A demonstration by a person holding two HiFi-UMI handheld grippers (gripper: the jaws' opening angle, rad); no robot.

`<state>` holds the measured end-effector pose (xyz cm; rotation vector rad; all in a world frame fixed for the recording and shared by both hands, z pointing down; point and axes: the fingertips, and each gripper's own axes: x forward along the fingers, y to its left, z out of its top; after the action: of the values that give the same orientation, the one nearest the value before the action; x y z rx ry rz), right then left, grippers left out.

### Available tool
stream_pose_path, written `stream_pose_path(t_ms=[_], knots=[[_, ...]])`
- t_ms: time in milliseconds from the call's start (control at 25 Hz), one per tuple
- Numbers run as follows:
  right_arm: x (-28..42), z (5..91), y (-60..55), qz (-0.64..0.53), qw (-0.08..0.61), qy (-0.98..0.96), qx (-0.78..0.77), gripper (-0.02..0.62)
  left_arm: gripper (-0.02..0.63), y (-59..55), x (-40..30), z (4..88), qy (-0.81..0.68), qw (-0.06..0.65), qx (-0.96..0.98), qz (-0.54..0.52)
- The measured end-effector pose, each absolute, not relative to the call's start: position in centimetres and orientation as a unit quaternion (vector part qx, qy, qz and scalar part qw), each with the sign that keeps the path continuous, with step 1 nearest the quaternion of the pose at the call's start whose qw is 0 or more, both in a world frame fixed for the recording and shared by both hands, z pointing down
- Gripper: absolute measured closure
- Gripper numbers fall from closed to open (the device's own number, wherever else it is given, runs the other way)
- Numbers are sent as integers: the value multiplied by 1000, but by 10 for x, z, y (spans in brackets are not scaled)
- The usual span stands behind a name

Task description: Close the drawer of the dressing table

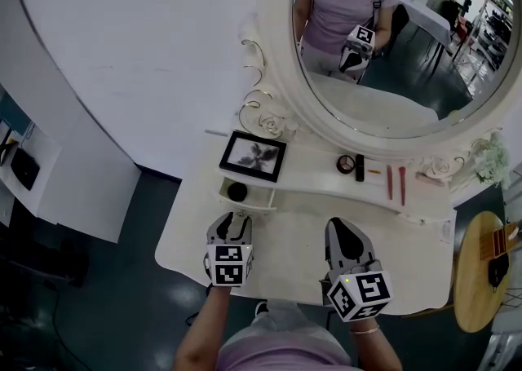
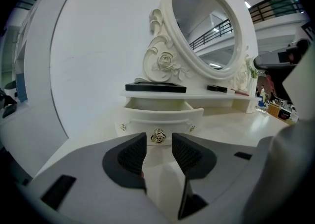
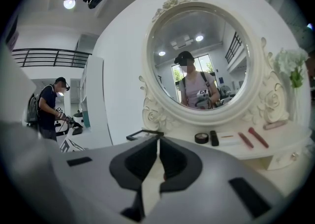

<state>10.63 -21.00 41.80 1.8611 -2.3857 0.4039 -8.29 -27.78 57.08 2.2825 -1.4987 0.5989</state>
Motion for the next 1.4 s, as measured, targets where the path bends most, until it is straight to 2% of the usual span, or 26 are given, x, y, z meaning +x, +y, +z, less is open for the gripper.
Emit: stream_pose_path(t_ms=[400, 1400], knots=[[110, 421, -219, 136, 46, -782, 606, 590, 468, -291, -78, 576, -530, 172, 800, 221], [111, 427, -235, 141, 52, -790, 594, 589, 471, -314, -68, 575, -531, 178, 799, 219]])
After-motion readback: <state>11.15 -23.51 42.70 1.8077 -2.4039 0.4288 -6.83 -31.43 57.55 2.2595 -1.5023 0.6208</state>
